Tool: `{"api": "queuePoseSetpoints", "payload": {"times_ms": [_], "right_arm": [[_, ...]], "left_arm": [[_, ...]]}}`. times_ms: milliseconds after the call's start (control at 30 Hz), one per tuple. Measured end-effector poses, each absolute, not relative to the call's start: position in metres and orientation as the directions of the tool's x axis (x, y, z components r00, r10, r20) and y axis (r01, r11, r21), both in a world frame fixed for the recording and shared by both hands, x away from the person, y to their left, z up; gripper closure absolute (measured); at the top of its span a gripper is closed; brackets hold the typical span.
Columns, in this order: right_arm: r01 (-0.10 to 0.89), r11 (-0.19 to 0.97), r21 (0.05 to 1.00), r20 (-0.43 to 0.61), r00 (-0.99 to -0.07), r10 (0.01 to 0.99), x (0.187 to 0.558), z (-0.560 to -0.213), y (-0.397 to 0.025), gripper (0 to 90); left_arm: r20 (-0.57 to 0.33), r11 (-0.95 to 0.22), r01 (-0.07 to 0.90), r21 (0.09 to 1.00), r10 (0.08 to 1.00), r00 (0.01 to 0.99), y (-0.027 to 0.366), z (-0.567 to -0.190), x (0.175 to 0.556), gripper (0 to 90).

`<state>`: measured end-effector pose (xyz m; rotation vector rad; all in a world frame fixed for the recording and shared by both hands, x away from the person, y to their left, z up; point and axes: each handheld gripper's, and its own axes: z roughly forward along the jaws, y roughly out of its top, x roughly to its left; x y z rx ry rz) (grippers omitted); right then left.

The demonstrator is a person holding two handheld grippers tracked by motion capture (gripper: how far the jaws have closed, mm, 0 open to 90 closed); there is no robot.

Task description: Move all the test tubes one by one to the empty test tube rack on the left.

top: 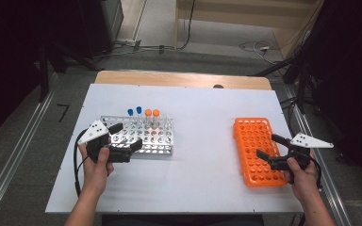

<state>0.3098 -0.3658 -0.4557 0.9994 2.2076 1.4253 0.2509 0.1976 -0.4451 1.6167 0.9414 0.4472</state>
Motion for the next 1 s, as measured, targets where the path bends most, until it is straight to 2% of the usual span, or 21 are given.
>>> {"api": "queuePoseSetpoints", "payload": {"times_ms": [500,733,1000], "right_arm": [[0.383,0.252,0.889,0.094,-0.69,0.718,0.312,-0.46,-0.371,2.1],[0.384,0.249,0.889,0.095,-0.687,0.72,0.312,-0.46,-0.372,2.2],[0.384,0.252,0.888,0.093,-0.688,0.72,0.312,-0.46,-0.372,2.1]], "left_arm": [[-0.179,-0.029,0.315,0.949,0.773,0.609,0.223,-0.455,0.213,0.0],[-0.203,0.008,0.32,0.947,0.789,0.581,0.239,-0.46,0.212,0.0],[-0.197,0.001,0.317,0.948,0.786,0.586,0.238,-0.461,0.212,0.0]]}}
